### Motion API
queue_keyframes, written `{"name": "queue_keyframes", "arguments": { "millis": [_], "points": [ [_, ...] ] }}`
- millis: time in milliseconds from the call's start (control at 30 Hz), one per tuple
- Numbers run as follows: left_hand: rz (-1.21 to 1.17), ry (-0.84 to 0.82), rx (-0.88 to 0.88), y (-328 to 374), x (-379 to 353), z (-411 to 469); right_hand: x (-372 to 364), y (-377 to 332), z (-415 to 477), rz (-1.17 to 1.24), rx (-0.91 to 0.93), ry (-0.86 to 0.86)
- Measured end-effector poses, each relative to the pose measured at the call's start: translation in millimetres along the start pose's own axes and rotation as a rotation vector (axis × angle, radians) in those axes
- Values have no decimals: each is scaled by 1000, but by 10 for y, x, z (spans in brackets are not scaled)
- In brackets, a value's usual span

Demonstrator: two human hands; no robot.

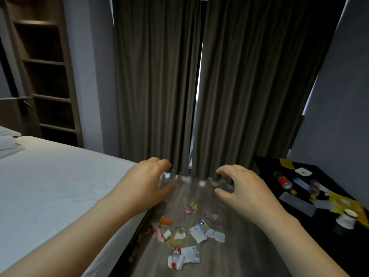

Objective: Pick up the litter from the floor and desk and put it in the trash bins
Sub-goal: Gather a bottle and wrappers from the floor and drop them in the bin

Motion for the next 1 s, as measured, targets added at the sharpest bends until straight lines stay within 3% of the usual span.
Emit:
{"name": "queue_keyframes", "arguments": {
  "millis": [500,767,1000],
  "points": [
    [-29,-125,-113,-937,-1118,2624,-1315,802,2314,0,-163,-15],
    [-8,-247,-85,-1043,-2255,3694,-2329,1807,3150,64,-215,-180],
    [-19,-373,-15,-984,-3731,4493,-3390,2936,3694,178,-218,-243]
  ]
}}
Point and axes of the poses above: each hand's wrist, its own z-axis towards the middle knuckle, its own x-axis out of the back of the hand, y = z × x, the point moved 3 cm from there along z, towards the middle knuckle, and after that the axes turned 8 degrees about x, right-handed, at the moved point
